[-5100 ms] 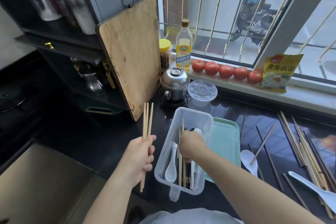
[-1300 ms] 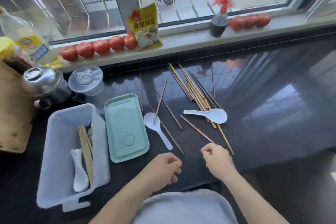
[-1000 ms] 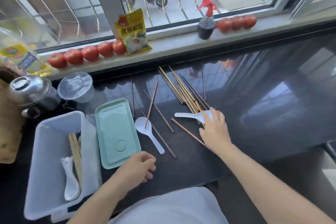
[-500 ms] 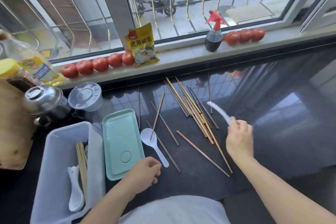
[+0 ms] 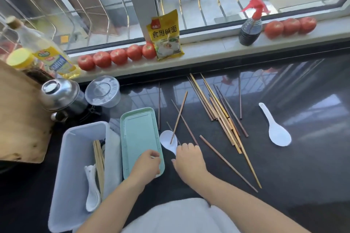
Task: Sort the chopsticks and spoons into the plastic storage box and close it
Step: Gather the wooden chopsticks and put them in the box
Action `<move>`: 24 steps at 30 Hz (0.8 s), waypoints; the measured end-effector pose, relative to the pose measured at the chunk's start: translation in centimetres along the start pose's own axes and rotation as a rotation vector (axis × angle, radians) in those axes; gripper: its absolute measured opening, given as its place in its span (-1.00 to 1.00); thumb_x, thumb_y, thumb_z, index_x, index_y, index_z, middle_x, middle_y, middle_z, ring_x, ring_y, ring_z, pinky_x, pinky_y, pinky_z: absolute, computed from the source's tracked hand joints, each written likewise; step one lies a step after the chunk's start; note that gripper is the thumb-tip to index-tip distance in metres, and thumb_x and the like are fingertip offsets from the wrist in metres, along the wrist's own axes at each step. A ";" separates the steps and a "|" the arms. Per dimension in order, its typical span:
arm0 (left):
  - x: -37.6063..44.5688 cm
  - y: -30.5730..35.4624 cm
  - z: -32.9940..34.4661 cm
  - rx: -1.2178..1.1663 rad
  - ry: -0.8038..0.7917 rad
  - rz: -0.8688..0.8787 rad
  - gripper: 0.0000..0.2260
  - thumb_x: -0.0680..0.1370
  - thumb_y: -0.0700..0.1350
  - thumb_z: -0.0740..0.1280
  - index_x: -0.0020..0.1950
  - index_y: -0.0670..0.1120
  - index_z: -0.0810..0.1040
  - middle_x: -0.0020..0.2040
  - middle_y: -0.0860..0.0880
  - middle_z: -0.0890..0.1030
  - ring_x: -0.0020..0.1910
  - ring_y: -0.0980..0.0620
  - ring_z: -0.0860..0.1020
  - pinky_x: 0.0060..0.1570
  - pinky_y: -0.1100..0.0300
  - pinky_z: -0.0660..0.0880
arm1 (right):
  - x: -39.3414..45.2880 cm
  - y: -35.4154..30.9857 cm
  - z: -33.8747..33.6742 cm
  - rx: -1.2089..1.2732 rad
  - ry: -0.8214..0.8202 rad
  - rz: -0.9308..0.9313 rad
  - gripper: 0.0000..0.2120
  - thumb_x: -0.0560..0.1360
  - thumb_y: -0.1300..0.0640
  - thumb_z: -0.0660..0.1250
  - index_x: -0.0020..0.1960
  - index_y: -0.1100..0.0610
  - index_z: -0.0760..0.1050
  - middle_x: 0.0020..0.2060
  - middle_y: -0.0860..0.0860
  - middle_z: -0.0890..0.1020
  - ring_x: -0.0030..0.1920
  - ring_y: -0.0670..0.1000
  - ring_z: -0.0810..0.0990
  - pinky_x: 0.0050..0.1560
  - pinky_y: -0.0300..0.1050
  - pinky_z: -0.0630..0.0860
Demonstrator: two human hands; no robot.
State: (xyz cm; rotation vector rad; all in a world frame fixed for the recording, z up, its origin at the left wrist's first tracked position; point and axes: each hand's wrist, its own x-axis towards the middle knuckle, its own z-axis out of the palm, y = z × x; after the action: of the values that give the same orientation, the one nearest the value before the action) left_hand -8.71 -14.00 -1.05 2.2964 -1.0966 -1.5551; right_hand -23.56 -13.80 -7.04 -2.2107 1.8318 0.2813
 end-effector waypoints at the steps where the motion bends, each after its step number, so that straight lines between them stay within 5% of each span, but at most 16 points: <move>1: 0.1 -0.1 -0.3 -0.011 -0.002 -0.012 -0.80 0.62 -0.19 0.17 0.16 -0.03 0.53 0.07 -0.07 0.60 -0.15 -0.06 0.65 -0.14 0.12 0.56 | 0.3 -0.1 -0.3 -0.043 -0.046 -0.008 -0.68 0.64 -0.13 0.19 0.09 0.11 0.51 -0.07 0.04 0.57 -0.03 0.09 0.52 -0.01 0.02 0.39; 4: 0.8 -1.0 -0.9 -0.039 -0.001 -0.023 -0.84 0.62 -0.19 0.21 0.10 -0.01 0.55 0.06 -0.06 0.61 -0.11 -0.07 0.68 -0.09 0.07 0.59 | -0.5 1.8 -2.4 0.023 -0.212 0.008 -0.73 0.61 -0.06 0.19 0.11 0.12 0.52 -0.01 0.06 0.60 0.00 0.11 0.58 0.05 0.02 0.45; 7: 1.4 -1.8 -0.6 -0.100 -0.025 -0.054 -0.86 0.62 -0.23 0.23 0.09 -0.09 0.57 0.02 -0.12 0.63 -0.20 -0.08 0.63 -0.21 0.10 0.55 | -2.6 6.4 -4.9 0.366 -0.584 0.076 -0.68 0.57 -0.11 0.26 0.06 0.14 0.56 -0.09 0.06 0.63 -0.08 0.11 0.64 -0.04 -0.05 0.55; 9: 1.6 -1.8 0.1 -0.126 -0.065 -0.065 -0.87 0.63 -0.25 0.23 0.09 -0.13 0.56 -0.02 -0.15 0.61 -0.25 -0.07 0.59 -0.28 0.13 0.51 | -4.7 10.2 -6.2 0.634 -0.658 0.164 -0.73 0.56 -0.13 0.31 -0.03 0.07 0.59 -0.15 -0.02 0.64 -0.14 0.01 0.63 -0.11 -0.10 0.51; 12: 1.7 -1.2 1.7 -0.116 -0.115 -0.051 -0.86 0.66 -0.23 0.21 0.11 -0.15 0.56 -0.08 -0.11 0.61 -0.30 -0.04 0.57 -0.31 0.18 0.50 | -6.7 15.2 -5.8 0.902 -0.277 0.422 -0.81 0.60 -0.07 0.32 -0.13 -0.01 0.57 -0.21 -0.10 0.63 -0.14 -0.05 0.60 -0.15 -0.13 0.48; 15: 1.3 -0.3 3.0 -0.043 -0.181 -0.011 -0.86 0.67 -0.19 0.21 0.08 -0.11 0.57 -0.07 -0.10 0.64 -0.27 -0.02 0.58 -0.28 0.19 0.52 | -6.2 20.4 -3.6 0.612 0.163 0.744 -0.74 0.62 -0.05 0.29 -0.13 0.11 0.51 -0.19 0.05 0.63 -0.19 0.12 0.55 -0.20 -0.04 0.42; 21: 0.6 0.0 2.9 0.006 -0.222 0.025 -0.85 0.68 -0.19 0.20 0.08 -0.11 0.57 -0.04 -0.11 0.65 -0.24 -0.02 0.59 -0.22 0.18 0.53 | -4.3 25.4 -0.9 0.256 0.191 0.868 -0.67 0.60 0.03 0.36 0.14 0.30 0.50 0.04 0.22 0.54 0.05 0.29 0.53 -0.07 0.08 0.46; 24: 0.4 -0.6 2.1 -0.029 -0.191 0.017 -0.85 0.68 -0.20 0.21 0.09 -0.11 0.58 -0.04 -0.12 0.66 -0.23 -0.02 0.60 -0.18 0.15 0.55 | -3.9 22.5 -1.0 0.274 0.389 0.750 -0.72 0.57 0.05 0.37 0.11 0.26 0.52 0.01 0.21 0.52 0.01 0.26 0.51 -0.09 0.11 0.50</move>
State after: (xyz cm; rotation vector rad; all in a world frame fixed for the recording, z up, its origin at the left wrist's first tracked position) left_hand -10.13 -13.27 -2.61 2.1497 -1.1253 -1.8015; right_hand -46.37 -14.35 -6.55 -1.3875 2.6628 -0.2807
